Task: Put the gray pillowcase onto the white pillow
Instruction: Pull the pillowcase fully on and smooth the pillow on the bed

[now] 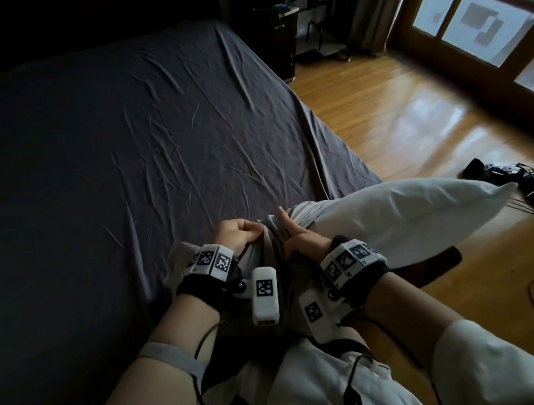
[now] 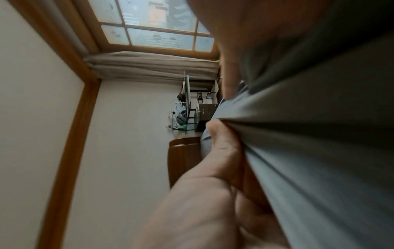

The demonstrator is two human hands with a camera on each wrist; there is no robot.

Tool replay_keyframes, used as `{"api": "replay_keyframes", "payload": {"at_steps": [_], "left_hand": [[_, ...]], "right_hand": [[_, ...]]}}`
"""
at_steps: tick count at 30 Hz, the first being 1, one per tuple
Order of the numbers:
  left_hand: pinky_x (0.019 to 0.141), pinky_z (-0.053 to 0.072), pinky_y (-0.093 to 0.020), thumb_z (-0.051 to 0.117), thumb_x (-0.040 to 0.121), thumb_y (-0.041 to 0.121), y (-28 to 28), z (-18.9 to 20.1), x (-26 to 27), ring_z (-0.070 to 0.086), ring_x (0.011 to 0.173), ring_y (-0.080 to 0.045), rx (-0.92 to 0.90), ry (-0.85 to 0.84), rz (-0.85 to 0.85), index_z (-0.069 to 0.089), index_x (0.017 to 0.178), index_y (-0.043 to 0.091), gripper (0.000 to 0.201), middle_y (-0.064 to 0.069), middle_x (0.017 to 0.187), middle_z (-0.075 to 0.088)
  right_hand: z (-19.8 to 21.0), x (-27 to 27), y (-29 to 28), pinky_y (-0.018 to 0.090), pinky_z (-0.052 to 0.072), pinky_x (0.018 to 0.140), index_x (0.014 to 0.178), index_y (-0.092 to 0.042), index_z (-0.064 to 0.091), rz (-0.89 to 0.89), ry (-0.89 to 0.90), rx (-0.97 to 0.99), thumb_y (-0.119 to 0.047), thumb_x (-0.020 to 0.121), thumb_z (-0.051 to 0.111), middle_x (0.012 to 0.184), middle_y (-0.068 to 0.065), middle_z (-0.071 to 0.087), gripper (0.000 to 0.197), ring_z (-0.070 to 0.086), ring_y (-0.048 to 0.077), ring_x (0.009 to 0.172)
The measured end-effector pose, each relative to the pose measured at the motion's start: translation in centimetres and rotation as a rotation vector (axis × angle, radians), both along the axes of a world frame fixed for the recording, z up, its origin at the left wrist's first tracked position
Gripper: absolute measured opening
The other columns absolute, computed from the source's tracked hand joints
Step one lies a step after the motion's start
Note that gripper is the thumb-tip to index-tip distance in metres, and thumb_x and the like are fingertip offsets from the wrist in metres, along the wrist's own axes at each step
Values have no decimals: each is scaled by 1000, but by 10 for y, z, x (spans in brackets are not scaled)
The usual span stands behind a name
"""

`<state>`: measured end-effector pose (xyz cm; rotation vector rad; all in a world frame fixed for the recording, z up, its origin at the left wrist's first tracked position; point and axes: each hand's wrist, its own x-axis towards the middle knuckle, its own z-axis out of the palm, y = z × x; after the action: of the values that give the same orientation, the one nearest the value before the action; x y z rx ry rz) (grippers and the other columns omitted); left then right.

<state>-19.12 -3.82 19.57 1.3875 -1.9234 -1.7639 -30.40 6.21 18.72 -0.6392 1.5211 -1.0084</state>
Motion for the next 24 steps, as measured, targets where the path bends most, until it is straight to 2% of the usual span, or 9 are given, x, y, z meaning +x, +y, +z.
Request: {"api": "replay_keyframes", "payload": {"at_steps": [2,4,6,8,11,14,18,21,24], "left_hand": [[72,44,-20,60,85,3,6,-5,-4,52,66,-8,68,80,59,59,65,17,24,13,52,62],[79,47,-26,59,85,4,12,-9,-7,54,67,-11,93,119,63,59,66,17,23,11,54,64],[81,47,-26,59,86,6,10,-12,-6,55,69,-10,44,108,44,59,67,17,22,3,67,62],[69,47,-11,59,87,6,3,-9,-3,58,62,-1,-13,100,23,58,68,18,22,3,70,60],[55,41,1,59,86,4,-8,-1,1,57,50,10,-83,102,17,57,66,17,25,6,69,58],[61,43,-5,62,85,9,-16,6,9,55,62,-1,-174,59,48,64,74,10,11,5,69,59],[71,49,-18,66,82,13,-29,16,31,60,71,-11,-253,147,170,66,73,18,10,3,73,65],[68,46,-15,67,81,19,-31,25,54,58,70,-6,-382,209,375,68,82,17,2,8,74,64],[67,44,-22,68,80,21,-23,22,80,53,61,-6,-394,225,533,61,70,25,13,9,63,60]], "right_hand": [[-6,1,-4,12,43,45,147,-23,-4,24,-17,8,24,80,32,151,15,21,89,52,16,76],[-11,-5,-2,11,45,54,147,-21,-5,6,-30,29,23,81,36,144,8,28,90,49,15,95],[-16,-14,5,16,48,84,147,-22,-5,16,3,24,20,77,53,139,-7,22,101,36,7,120],[-18,-19,11,20,36,105,147,-22,-6,102,56,-15,14,71,67,147,-7,17,112,25,5,132],[-20,-20,8,-1,36,87,147,-18,-1,144,157,-45,17,67,69,136,-9,23,112,24,2,129],[-26,-25,1,15,41,96,147,-17,4,70,145,-110,22,69,63,137,1,34,106,36,11,128],[-36,-35,-11,3,36,80,143,2,9,-25,358,-123,23,76,54,87,7,43,83,50,-5,87],[-38,-35,-20,2,31,82,143,0,10,7,431,-76,18,78,55,97,16,42,81,42,19,97],[-35,-30,-25,2,36,78,145,-3,9,-69,359,-45,21,80,50,104,12,43,80,37,17,104]]}}
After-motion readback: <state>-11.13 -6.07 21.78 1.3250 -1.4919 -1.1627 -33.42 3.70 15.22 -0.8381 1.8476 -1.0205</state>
